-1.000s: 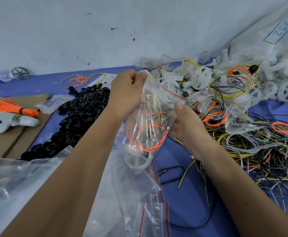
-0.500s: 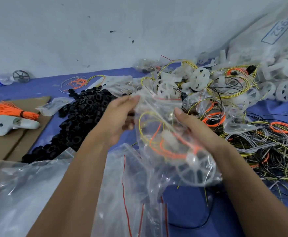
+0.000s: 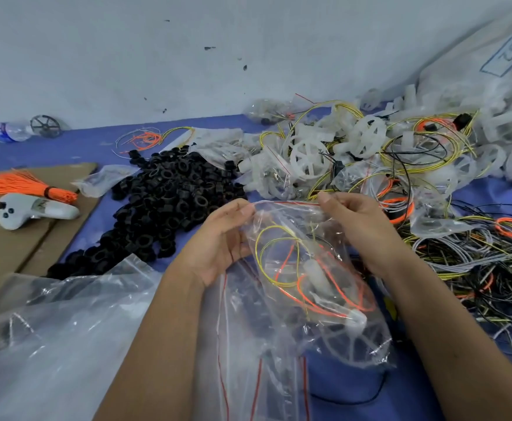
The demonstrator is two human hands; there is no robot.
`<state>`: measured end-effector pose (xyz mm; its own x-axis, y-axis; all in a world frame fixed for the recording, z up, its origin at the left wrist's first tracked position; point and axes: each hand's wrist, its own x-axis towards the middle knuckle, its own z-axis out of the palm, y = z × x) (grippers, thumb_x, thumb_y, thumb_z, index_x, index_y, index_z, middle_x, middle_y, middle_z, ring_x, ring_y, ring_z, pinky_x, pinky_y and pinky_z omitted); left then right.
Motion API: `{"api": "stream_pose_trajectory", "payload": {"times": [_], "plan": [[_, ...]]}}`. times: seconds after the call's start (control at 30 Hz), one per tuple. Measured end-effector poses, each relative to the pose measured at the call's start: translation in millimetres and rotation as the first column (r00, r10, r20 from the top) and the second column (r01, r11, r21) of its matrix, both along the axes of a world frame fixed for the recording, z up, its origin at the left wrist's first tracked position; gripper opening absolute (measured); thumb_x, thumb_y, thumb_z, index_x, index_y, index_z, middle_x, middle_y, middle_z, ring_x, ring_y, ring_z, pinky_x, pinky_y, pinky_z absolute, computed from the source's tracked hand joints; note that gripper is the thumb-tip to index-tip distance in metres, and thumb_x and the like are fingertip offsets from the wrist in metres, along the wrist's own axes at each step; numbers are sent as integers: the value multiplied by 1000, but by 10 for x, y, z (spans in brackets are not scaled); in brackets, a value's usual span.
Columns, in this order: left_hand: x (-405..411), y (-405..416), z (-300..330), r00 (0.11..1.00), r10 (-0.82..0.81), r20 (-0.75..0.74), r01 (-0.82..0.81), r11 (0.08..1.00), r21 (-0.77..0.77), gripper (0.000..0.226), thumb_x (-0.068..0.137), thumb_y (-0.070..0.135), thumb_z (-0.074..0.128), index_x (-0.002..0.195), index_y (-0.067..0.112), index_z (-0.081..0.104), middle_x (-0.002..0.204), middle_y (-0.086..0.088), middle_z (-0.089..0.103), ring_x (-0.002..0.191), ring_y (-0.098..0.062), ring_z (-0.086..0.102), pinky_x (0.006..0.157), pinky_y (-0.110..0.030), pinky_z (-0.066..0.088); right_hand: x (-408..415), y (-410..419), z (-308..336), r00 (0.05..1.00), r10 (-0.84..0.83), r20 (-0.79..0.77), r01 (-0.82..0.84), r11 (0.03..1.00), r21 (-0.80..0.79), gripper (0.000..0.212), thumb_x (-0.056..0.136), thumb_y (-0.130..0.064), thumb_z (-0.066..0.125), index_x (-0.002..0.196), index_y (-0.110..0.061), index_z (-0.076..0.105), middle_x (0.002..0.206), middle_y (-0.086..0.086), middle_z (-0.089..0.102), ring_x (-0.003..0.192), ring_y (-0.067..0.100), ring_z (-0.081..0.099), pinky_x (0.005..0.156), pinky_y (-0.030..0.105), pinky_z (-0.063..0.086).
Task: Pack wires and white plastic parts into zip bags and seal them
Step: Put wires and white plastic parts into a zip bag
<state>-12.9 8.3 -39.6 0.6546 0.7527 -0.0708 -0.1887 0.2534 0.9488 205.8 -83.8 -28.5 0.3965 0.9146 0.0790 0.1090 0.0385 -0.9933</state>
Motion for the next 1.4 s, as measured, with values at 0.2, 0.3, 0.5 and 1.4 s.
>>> {"api": "stream_pose_trajectory", "payload": {"times": [0.2,0.3,0.5,1.4], "plan": [[13,-2,12,995,53,81,-53,999,-5,30,91,27,59,110,4,56,111,-19,56,102,-31,56,86,-42,54,57,-6,-14,995,-86,55,78,988,136,39,95,-27,71,62,-9,57,52,0,51,42,9,47,45,15,38],[-12,-4,10,985,32,167,-29,999,-21,33,90,22,59,109,-1,74,110,-14,72,103,-27,70,92,-41,58,43,-4,11,991,-121,63,109,980,168,42,95,-28,70,65,-2,56,57,7,47,50,14,42,49,19,38],[114,-31,-7,971,156,182,-145,987,-72,43,89,26,63,115,-8,68,107,-23,72,98,-35,70,84,-41,60,-47,36,31,972,-183,-148,206,965,162,45,99,-36,63,58,-17,60,50,-1,55,36,9,45,35,16,37],[167,73,-80,979,131,158,-85,960,-268,38,91,19,52,115,-6,69,110,-24,74,96,-35,75,77,-42,63,-64,-5,-26,1000,-8,-29,6,997,-72,24,98,-25,66,78,-11,70,58,-3,58,51,15,49,53,24,41]]}}
